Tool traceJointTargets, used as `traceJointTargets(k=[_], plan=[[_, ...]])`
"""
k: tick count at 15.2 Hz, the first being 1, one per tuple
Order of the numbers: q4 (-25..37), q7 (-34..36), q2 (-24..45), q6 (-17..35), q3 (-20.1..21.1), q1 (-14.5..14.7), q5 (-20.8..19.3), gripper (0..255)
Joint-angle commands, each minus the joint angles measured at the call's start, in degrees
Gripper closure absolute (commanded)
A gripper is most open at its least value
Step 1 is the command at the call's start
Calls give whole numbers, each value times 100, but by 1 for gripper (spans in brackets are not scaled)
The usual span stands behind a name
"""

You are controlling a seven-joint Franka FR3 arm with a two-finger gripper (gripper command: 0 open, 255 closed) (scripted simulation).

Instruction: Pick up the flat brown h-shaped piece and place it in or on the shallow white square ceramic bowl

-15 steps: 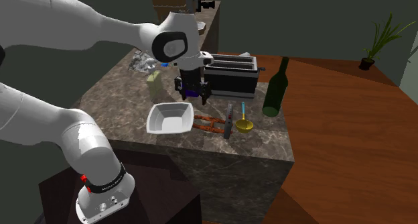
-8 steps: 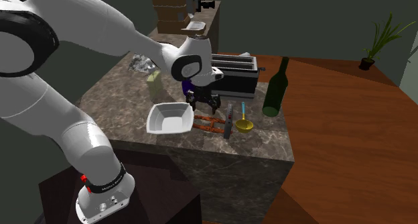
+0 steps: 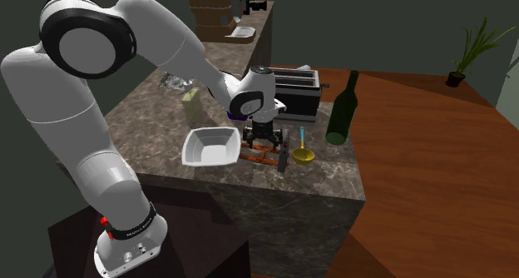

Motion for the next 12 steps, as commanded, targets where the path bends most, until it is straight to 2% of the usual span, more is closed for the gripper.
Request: traceJointTargets(k=[1,6,12], plan=[[28,-84,176,148,14,1,77,0],[-9,-206,576,573,49,-14,249,0],[-9,-206,576,573,52,-17,248,0]])
